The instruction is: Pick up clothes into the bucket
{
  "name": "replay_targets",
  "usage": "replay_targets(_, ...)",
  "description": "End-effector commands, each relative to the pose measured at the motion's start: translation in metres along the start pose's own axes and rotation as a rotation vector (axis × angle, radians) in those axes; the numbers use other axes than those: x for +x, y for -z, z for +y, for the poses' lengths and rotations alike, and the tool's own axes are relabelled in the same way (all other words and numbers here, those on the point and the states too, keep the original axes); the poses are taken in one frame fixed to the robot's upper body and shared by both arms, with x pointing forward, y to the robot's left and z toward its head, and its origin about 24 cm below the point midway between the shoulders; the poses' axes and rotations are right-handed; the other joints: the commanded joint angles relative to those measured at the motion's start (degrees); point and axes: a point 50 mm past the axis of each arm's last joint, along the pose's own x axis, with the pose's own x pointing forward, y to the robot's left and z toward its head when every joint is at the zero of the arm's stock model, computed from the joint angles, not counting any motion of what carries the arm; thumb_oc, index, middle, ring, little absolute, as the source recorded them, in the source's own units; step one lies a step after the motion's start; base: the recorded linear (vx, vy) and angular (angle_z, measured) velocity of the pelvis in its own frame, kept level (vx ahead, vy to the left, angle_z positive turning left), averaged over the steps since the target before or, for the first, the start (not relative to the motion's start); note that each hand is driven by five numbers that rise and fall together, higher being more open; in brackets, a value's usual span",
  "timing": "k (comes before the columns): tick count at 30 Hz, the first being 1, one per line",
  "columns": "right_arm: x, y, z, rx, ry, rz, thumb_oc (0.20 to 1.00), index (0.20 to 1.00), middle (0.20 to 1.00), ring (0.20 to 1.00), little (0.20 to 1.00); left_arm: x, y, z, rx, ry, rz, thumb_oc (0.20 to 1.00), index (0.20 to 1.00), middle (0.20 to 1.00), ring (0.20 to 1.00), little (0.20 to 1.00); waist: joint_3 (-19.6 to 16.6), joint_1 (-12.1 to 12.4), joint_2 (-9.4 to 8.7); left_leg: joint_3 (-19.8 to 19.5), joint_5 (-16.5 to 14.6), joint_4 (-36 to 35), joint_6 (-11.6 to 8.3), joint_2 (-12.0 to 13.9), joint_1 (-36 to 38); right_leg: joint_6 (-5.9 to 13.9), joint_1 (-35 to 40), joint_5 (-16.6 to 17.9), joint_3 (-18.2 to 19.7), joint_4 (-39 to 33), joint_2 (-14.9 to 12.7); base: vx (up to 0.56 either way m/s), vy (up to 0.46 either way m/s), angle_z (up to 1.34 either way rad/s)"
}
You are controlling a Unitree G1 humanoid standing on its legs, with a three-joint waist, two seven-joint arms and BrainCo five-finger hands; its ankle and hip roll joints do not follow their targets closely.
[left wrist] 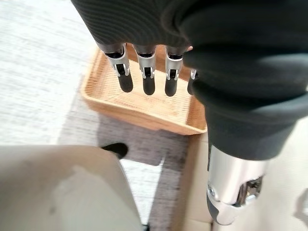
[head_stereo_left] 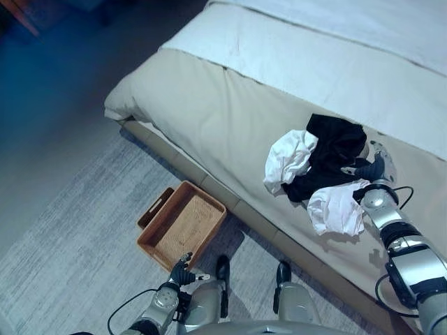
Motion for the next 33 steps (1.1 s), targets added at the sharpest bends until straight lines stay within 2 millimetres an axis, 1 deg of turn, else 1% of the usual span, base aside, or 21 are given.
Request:
replay_targets(1,0.019,-0.011,-0.036,0.062,0.149,0.020,1.000,1.000,1.000,1.000,1.000,-0.001,-0.001,-0.012,0.015,0.021,-0.008,1.000,1.000,1.000,1.000,1.000,-0.48,1.42,-1.27,-2.26,-1.60,1.16,-0.39,-1.27,-0.70,0.07,-1.31,0.14,-2.15,2.70,-0.94,-0.04,-0.002,0.05)
replay_targets(3,0.020,-0.001,-0.042,0.139,0.197,0.101,1.000,1.000,1.000,1.000,1.000,0.002,-0.011,-0.015,0.030,0.031,-0.039,1.000,1.000,1.000,1.000,1.000,0.01,1.37,-0.82,-2.89,-0.87,0.18,-0.53,-1.34,-0.96,0.02,-1.85,-0.01,-2.91,3.12,-1.35,-0.03,-0.009,0.15)
replay_targets(6,0.015,0.017,-0.044,0.189,0.228,0.199,1.000,1.000,1.000,1.000,1.000,0.005,-0.026,-0.019,0.032,0.040,-0.089,1.000,1.000,1.000,1.000,1.000,0.35,1.16,-0.10,-3.83,-0.38,-0.84,-0.49,-1.71,-1.11,-0.03,-2.12,-0.35,-3.81,3.68,-2.04,-0.01,0.001,0.25)
replay_targets(7,0.013,0.022,-0.043,0.201,0.235,0.220,1.000,1.000,1.000,1.000,1.000,0.006,-0.031,-0.021,0.028,0.045,-0.106,1.000,1.000,1.000,1.000,1.000,0.47,1.07,0.14,-4.12,-0.31,-0.98,-0.46,-1.94,-1.05,-0.06,-2.17,-0.54,-3.95,4.00,-2.25,0.00,0.000,0.13)
replay_targets(8,0.010,0.030,-0.043,0.202,0.242,0.255,1.000,1.000,1.000,1.000,1.000,0.007,-0.036,-0.023,0.028,0.051,-0.125,1.000,1.000,1.000,1.000,1.000,0.73,0.98,0.57,-4.36,-0.22,-1.11,-0.46,-2.06,-0.95,-0.04,-2.22,-0.66,-4.17,4.35,-2.56,-0.01,0.003,0.14)
replay_targets(12,0.002,0.042,-0.033,0.220,0.230,0.317,1.000,1.000,1.000,1.000,1.000,0.006,-0.045,-0.030,0.026,0.073,-0.166,1.000,1.000,1.000,1.000,1.000,1.37,0.53,1.91,-4.35,0.17,-1.78,-0.45,-2.17,-1.07,0.00,-2.78,-0.66,-4.16,4.27,-2.84,-0.01,0.006,0.04)
replay_targets(13,0.002,0.042,-0.033,0.220,0.230,0.317,1.000,1.000,1.000,1.000,1.000,0.006,-0.045,-0.030,0.026,0.073,-0.166,1.000,1.000,1.000,1.000,1.000,1.33,0.58,1.91,-4.31,0.19,-1.82,-0.45,-2.15,-1.09,-0.01,-2.83,-0.63,-4.13,4.25,-2.82,-0.04,0.019,0.00)
replay_targets(14,0.001,0.042,-0.029,0.247,0.227,0.330,1.000,1.000,1.000,1.000,1.000,0.005,-0.048,-0.032,0.028,0.082,-0.180,1.000,1.000,1.000,1.000,1.000,1.63,0.32,2.42,-4.12,0.48,-2.24,-0.41,-1.99,-1.43,0.00,-3.66,-0.34,-3.83,4.31,-2.76,-0.04,0.013,-0.02)
replay_targets(18,-0.003,0.040,-0.020,0.283,0.217,0.344,1.000,1.000,1.000,1.000,1.000,0.004,-0.047,-0.037,0.038,0.097,-0.177,1.000,1.000,1.000,1.000,1.000,2.05,0.18,3.33,-3.79,1.42,-3.35,-0.61,-1.68,-2.32,0.08,-4.94,0.19,-3.42,3.86,-2.65,-0.02,0.008,-0.03)
replay_targets(20,-0.005,0.042,-0.017,0.352,0.235,0.374,1.000,1.000,1.000,1.000,1.000,0.005,-0.047,-0.038,0.037,0.099,-0.173,1.000,1.000,1.000,1.000,1.000,2.53,0.06,3.67,-3.91,1.58,-3.60,-0.89,-1.70,-2.54,0.07,-5.39,-0.15,-3.46,4.09,-2.69,-0.02,-0.002,-0.01)
replay_targets(21,-0.004,0.039,-0.017,0.380,0.249,0.378,1.000,1.000,1.000,1.000,1.000,0.005,-0.048,-0.038,0.037,0.097,-0.176,1.000,1.000,1.000,1.000,1.000,2.58,0.07,3.94,-4.01,2.11,-3.79,-0.99,-1.62,-3.23,0.04,-5.85,0.36,-3.67,3.61,-2.60,-0.03,-0.015,-0.01)
replay_targets(22,-0.003,0.035,-0.015,0.424,0.263,0.382,1.000,1.000,1.000,1.000,1.000,0.005,-0.048,-0.037,0.034,0.091,-0.175,1.000,1.000,1.000,1.000,1.000,2.85,-0.01,3.95,-3.96,2.02,-3.98,-1.05,-1.62,-3.13,-0.01,-6.13,-0.12,-3.56,4.01,-2.63,-0.05,-0.005,0.01)
replay_targets(23,-0.004,0.033,-0.012,0.452,0.265,0.393,1.000,1.000,1.000,1.000,1.000,0.005,-0.049,-0.037,0.032,0.084,-0.171,1.000,1.000,1.000,1.000,1.000,2.91,-0.06,4.14,-3.93,2.45,-4.12,-1.06,-1.49,-3.66,-0.07,-6.60,0.32,-3.52,3.70,-2.46,0.00,0.000,0.00)
replay_targets(26,-0.005,0.033,-0.010,0.496,0.270,0.424,1.000,1.000,1.000,1.000,1.000,0.007,-0.050,-0.036,0.030,0.077,-0.167,1.000,1.000,1.000,1.000,1.000,3.18,0.07,4.17,-3.93,2.54,-4.24,-1.13,-1.31,-4.03,-0.15,-7.10,0.32,-3.60,3.73,-2.38,0.00,0.000,0.00)
replay_targets(27,-0.003,0.025,-0.006,0.543,0.276,0.433,1.000,1.000,1.000,1.000,1.000,0.008,-0.051,-0.036,0.021,0.065,-0.164,1.000,1.000,1.000,1.000,1.000,3.73,0.13,4.31,-4.00,2.71,-4.23,-1.21,-1.19,-4.51,-0.27,-7.70,0.19,-3.54,4.18,-2.42,0.00,0.000,0.00)
replay_targets(28,-0.003,0.019,-0.002,0.554,0.269,0.424,1.000,1.000,1.000,1.000,1.000,0.008,-0.052,-0.035,0.015,0.056,-0.163,1.000,1.000,1.000,1.000,1.000,4.02,0.08,4.20,-3.97,2.77,-4.27,-1.24,-1.22,-4.58,-0.33,-7.98,-0.01,-3.46,4.56,-2.44,-0.03,-0.024,-0.01)
replay_targets(30,-0.006,0.020,0.003,0.571,0.266,0.440,1.000,1.000,1.000,1.000,1.000,0.009,-0.058,-0.036,0.008,0.055,-0.182,1.000,1.000,1.000,1.000,1.000,4.70,0.07,4.33,-4.31,2.75,-4.43,-1.29,-1.41,-4.58,-0.42,-8.44,-0.83,-3.60,5.80,-2.80,0.00,-0.010,-0.02)
replay_targets(33,-0.004,0.019,0.002,0.592,0.265,0.454,1.000,1.000,1.000,1.000,1.000,0.008,-0.067,-0.038,-0.007,0.063,-0.222,1.000,1.000,1.000,1.000,1.000,5.42,0.17,5.11,-5.47,3.58,-5.29,-1.44,-1.87,-4.81,-0.58,-9.08,-1.64,-4.44,7.43,-3.77,-0.02,-0.008,0.10)
